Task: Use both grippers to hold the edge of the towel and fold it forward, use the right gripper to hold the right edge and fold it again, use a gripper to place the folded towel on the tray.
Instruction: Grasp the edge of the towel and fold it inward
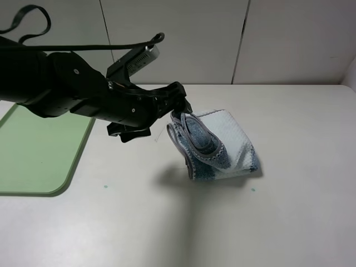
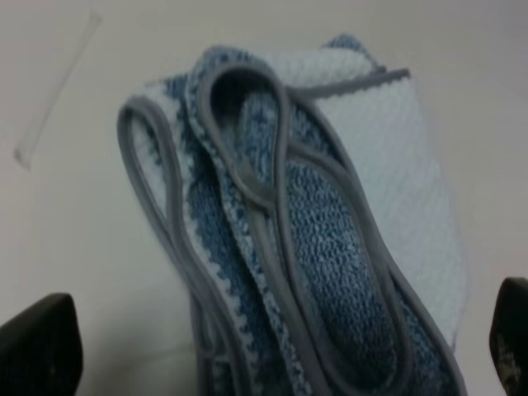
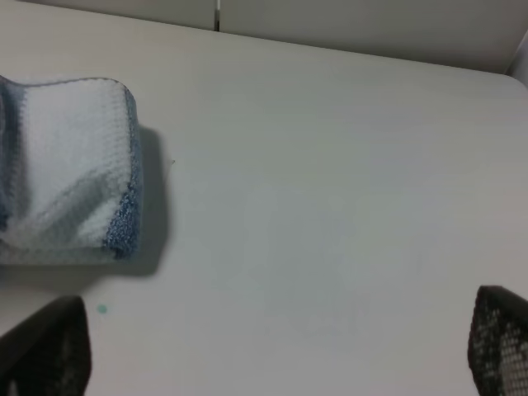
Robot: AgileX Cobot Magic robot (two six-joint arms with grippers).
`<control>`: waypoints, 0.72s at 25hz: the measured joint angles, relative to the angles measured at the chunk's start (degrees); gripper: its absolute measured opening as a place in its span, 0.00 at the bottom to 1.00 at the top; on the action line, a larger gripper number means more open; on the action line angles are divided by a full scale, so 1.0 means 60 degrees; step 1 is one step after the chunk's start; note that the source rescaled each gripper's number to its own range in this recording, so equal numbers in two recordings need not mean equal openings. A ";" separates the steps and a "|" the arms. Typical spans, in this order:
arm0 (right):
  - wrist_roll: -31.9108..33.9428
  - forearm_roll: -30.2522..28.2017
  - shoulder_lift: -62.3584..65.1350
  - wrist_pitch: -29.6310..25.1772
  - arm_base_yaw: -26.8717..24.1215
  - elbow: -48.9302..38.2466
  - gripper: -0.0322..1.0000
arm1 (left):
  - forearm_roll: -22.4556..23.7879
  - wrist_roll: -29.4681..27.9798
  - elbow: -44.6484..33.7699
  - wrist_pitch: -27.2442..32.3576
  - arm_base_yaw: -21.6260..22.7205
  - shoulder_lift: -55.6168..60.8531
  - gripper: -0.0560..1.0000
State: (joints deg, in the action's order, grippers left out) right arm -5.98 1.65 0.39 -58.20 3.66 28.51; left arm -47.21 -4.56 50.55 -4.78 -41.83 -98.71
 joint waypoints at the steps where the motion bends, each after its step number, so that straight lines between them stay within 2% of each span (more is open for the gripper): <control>1: 0.0000 0.0000 0.0000 0.0000 0.0000 0.0000 1.00 | -0.0150 -0.0093 0.0064 0.0023 -0.0038 -0.0164 0.99; 6: 0.0000 0.0000 0.0000 0.0000 0.0000 0.0000 1.00 | -0.0608 -0.0225 0.0439 0.0313 -0.0147 -0.0929 0.99; 18: 0.0000 -0.0020 0.0000 0.0000 0.0000 0.0000 1.00 | -0.0757 -0.0288 0.1604 0.0887 -0.0147 -0.2673 0.99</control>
State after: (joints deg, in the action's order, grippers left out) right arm -5.98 1.53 0.39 -58.20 3.66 28.51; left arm -51.75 -6.28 60.17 0.55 -42.71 -114.74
